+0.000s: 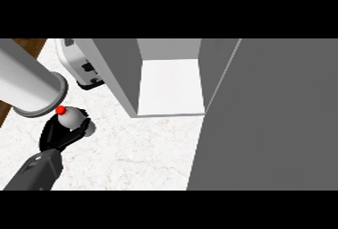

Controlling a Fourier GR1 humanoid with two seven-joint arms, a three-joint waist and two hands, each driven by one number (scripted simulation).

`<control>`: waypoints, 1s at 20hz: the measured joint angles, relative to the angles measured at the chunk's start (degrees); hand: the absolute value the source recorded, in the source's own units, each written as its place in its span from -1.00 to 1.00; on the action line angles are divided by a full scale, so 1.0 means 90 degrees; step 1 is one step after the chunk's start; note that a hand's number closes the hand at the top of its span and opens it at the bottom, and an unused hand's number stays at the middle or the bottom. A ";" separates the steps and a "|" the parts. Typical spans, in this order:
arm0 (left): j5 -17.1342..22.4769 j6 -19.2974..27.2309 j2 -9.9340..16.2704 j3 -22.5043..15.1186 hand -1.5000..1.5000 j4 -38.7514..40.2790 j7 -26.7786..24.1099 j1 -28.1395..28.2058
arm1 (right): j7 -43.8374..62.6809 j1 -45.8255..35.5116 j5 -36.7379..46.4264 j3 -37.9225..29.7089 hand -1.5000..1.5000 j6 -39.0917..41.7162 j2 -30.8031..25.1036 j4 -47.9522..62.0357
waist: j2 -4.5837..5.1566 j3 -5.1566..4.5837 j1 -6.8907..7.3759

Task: Pick up the bottled water, place it into the cabinet and close the cabinet

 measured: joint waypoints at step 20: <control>-0.0659 0.1732 -0.1772 -0.1602 1.00 -0.1660 -0.0894 0.0245 | -0.0136 0.0212 -0.0017 0.0034 -1.00 -0.0266 -0.0260 0.0015 | -0.0091 0.0029 0.0181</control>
